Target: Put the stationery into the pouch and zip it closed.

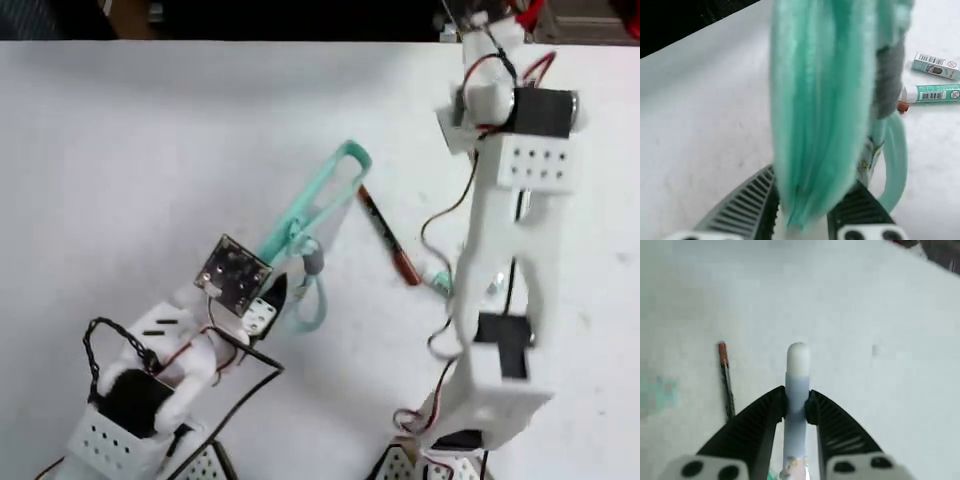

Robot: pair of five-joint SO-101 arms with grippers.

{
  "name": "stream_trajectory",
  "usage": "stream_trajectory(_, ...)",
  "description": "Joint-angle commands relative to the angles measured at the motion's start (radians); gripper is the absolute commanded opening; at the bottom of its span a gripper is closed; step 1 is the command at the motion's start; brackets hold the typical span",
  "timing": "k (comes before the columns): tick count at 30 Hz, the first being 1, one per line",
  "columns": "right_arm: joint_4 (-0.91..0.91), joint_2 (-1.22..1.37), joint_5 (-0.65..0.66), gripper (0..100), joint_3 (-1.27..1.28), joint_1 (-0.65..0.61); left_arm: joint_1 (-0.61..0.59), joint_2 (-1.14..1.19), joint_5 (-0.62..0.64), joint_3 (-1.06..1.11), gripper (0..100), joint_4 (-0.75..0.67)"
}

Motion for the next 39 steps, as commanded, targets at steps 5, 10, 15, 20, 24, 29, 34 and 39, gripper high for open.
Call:
stream_trajectory(5,-0.059,-0.378,-0.198,1.7,-0.176,-0.383,0.007,-0.001,0.000,0.002,13,-0.041)
stream_trajectory(10,-0.239,-0.456,-0.255,1.7,-0.175,-0.547,0.007,-0.001,0.000,0.002,13,-0.043)
stream_trajectory(15,-0.280,-0.410,-0.285,1.7,-0.115,-0.555,0.007,-0.001,0.000,0.002,13,-0.041)
stream_trajectory(20,-0.260,-0.415,-0.288,1.7,0.031,-0.481,0.007,-0.001,0.000,-0.002,13,-0.043)
stream_trajectory(24,-0.348,-0.455,-0.290,1.7,0.157,-0.426,0.007,-0.001,-0.002,-0.017,13,-0.034)
stream_trajectory(29,-0.530,-0.559,-0.397,1.7,0.402,-0.400,0.007,-0.001,-0.003,-0.021,13,-0.023)
stream_trajectory(34,-0.751,-0.736,-0.416,1.7,0.740,-0.404,0.007,-0.001,-0.005,-0.020,13,-0.023)
stream_trajectory(39,-0.797,-0.891,-0.414,1.6,0.973,-0.406,0.007,-0.001,-0.002,-0.020,13,-0.026)
